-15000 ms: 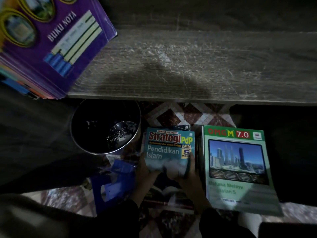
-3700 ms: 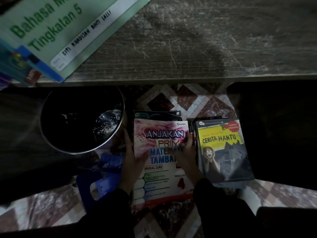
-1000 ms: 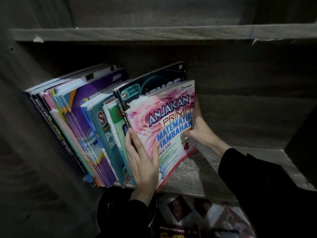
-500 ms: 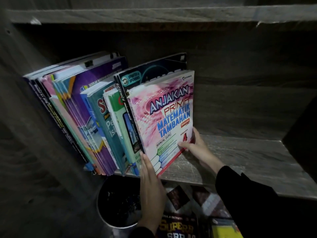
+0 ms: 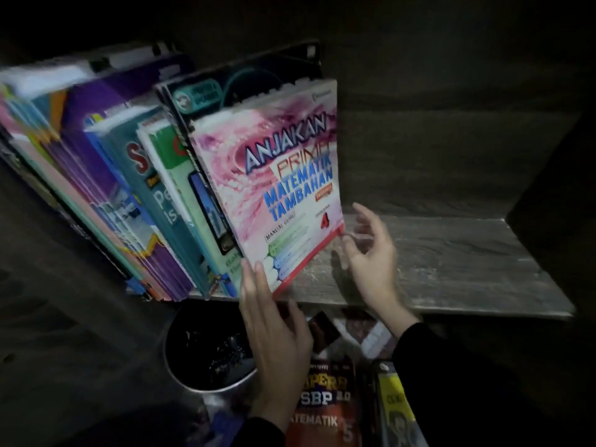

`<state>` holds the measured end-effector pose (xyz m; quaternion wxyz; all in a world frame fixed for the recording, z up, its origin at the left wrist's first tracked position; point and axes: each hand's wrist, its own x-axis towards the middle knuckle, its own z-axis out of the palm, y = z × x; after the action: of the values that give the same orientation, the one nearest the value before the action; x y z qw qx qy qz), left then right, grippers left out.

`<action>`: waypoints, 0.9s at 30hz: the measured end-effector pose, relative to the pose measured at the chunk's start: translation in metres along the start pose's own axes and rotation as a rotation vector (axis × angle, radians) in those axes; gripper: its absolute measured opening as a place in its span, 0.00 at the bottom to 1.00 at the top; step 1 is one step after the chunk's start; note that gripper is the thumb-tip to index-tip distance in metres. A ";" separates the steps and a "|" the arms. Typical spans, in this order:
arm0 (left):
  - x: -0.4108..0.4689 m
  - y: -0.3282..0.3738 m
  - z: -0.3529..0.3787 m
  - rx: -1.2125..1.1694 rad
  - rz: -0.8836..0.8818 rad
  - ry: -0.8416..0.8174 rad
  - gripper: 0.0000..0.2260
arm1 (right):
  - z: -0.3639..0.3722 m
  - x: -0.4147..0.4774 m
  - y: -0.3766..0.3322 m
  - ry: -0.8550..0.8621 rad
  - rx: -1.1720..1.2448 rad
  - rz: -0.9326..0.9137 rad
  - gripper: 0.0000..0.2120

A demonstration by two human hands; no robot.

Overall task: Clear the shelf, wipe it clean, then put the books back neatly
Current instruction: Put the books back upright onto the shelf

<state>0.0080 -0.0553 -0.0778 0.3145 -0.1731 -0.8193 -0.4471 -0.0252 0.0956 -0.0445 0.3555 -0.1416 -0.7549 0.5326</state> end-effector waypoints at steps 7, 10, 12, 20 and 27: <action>-0.082 0.016 0.042 -0.129 0.001 -0.333 0.19 | -0.101 -0.090 0.065 0.064 -0.296 -0.220 0.12; -0.134 0.006 0.071 -0.090 -0.115 -0.604 0.19 | -0.142 -0.131 0.130 -0.049 -0.488 0.004 0.13; -0.170 -0.006 0.089 -0.081 -0.264 -0.780 0.23 | -0.161 -0.156 0.167 -0.147 -0.627 0.266 0.17; -0.237 -0.029 0.130 -0.406 -0.955 -1.070 0.40 | -0.186 -0.199 0.238 -0.261 -0.340 0.990 0.53; -0.254 -0.032 0.153 -0.529 -1.039 -0.999 0.49 | -0.184 -0.205 0.244 -0.276 -0.373 1.000 0.56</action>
<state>0.1231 0.0550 -0.3295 -0.3955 -0.0170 -0.7060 -0.5873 0.2056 0.1999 -0.3116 -0.0743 -0.4723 -0.7169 0.5074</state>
